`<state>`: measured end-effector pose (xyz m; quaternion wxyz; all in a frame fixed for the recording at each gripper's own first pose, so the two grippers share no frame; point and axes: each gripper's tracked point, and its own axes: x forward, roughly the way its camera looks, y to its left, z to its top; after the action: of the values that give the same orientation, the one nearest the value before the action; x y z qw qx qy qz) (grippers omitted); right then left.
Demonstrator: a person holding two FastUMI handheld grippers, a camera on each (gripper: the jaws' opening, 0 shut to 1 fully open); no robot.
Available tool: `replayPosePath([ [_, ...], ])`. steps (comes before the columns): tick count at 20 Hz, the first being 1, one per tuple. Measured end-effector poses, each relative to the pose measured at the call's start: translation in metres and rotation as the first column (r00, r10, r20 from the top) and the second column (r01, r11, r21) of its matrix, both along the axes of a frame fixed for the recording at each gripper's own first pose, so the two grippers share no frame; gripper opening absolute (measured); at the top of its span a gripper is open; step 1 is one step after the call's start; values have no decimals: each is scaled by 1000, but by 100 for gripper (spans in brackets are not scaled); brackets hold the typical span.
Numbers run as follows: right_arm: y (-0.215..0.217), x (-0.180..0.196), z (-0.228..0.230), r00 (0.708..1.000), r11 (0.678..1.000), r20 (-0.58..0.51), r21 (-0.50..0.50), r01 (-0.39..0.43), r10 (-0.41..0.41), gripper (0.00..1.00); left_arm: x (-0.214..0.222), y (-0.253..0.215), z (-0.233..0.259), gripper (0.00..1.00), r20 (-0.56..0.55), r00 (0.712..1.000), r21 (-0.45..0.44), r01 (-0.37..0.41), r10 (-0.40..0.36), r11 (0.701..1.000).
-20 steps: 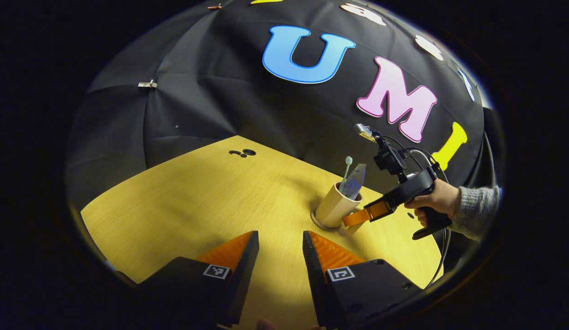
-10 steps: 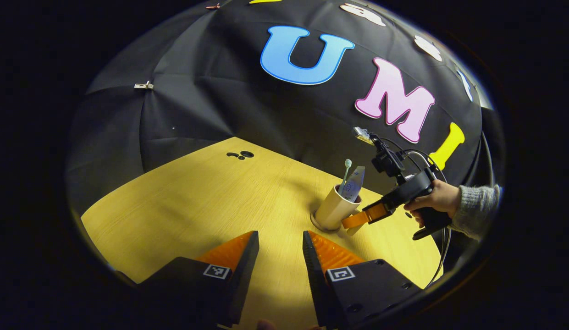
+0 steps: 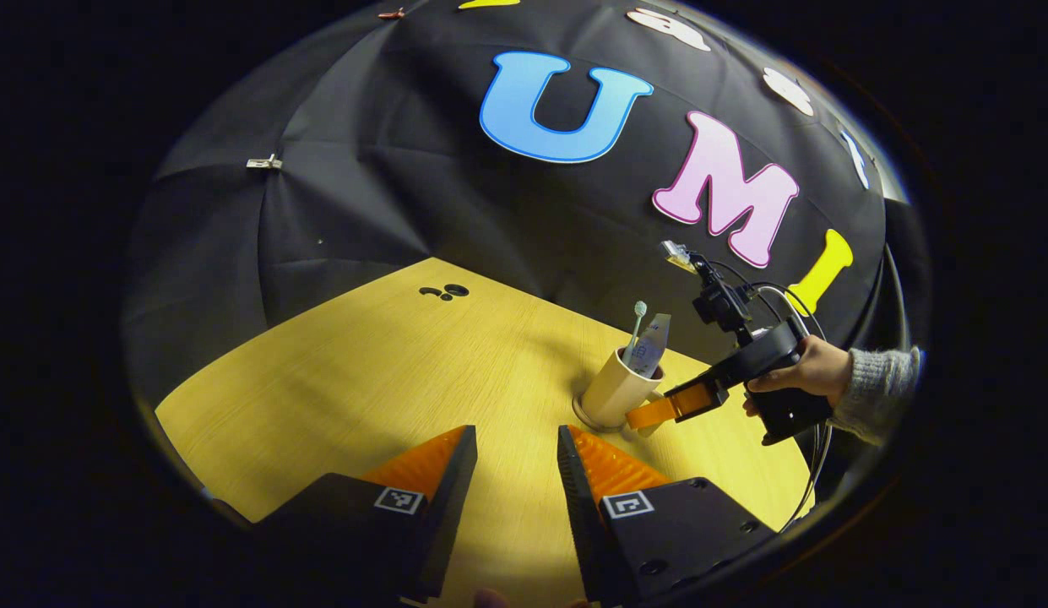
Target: Put the toothbrush and toothpaste on the desktop into the cup, then pick up the cup and place it on the coaster on the desktop.
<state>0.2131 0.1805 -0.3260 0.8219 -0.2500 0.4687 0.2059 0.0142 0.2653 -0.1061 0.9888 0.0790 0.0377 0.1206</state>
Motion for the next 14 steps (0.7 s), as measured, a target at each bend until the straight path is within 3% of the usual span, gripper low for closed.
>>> replayPosePath([
  [7, -3, -15, 62, 987, 990, 143, 131, 52, -70, 98, -26, -24, 15, 63, -21, 1000, 40, 9, -8, 999],
  [14, -6, -79, 188, 919, 935, 358, 354, 30, -165, 98, -45, -75, 46, 63, -22, 999, 111, 52, -50, 992],
])
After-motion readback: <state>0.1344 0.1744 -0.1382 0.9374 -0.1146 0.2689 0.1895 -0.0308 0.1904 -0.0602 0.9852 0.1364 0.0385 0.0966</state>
